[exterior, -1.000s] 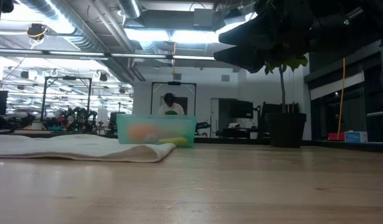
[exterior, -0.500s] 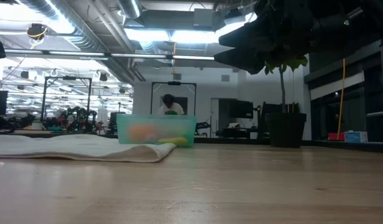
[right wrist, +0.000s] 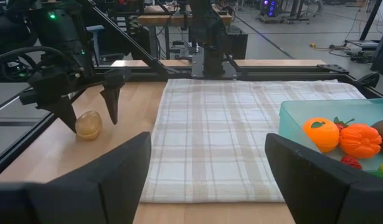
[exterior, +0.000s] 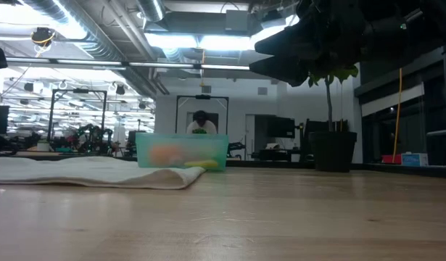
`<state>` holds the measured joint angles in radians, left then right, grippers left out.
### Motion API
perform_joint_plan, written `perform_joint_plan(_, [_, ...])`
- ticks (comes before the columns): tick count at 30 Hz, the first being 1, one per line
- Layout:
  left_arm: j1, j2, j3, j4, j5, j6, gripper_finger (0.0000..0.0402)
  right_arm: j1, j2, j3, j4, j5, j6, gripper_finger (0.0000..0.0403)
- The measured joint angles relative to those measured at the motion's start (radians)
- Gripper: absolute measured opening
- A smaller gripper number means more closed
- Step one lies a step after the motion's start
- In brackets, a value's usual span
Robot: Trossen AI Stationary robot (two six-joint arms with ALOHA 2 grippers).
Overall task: Pick and placing Produce into tupperware
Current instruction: Put the brown potato into the blue bin
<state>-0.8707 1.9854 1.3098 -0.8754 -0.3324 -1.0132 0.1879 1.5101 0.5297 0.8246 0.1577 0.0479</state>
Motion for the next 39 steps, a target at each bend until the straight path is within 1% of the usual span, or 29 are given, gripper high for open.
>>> perform_joint_plan(6, [0.002, 0.003, 0.0, 0.069, -0.052, 0.0, 0.0359, 0.0, 0.0, 0.0, 0.0, 0.0, 0.0, 0.0316])
perform_joint_plan(10, [0.006, 0.003, 0.0, 0.081, -0.056, 0.0, 0.0356, 0.0, 0.0, 0.0, 0.0, 0.0, 0.0, 0.0316])
perform_joint_plan(16, [0.004, 0.003, 0.0, 0.074, -0.02, 0.005, 0.034, 0.0, 0.0, 0.0, 0.0, 0.0, 0.0, 0.0316])
perform_joint_plan(21, [0.003, 0.001, -0.003, 0.058, -0.018, 0.025, 0.0332, 0.0, 0.0, 0.0, 0.001, 0.0, 0.001, 0.0316])
perform_joint_plan(27, [0.005, -0.007, -0.047, 0.097, 0.023, 0.017, 0.033, 0.0, 0.0, 0.0, 0.0, 0.0, 0.003, 0.0316])
perform_joint_plan(30, [0.005, -0.006, -0.048, 0.096, 0.018, 0.018, 0.033, 0.0, 0.0, 0.0, 0.001, 0.0, 0.003, 0.0316])
perform_joint_plan(39, [0.007, -0.004, -0.049, 0.092, 0.062, 0.022, 0.033, 0.0, 0.0, 0.0, 0.0, 0.0, 0.003, 0.0316])
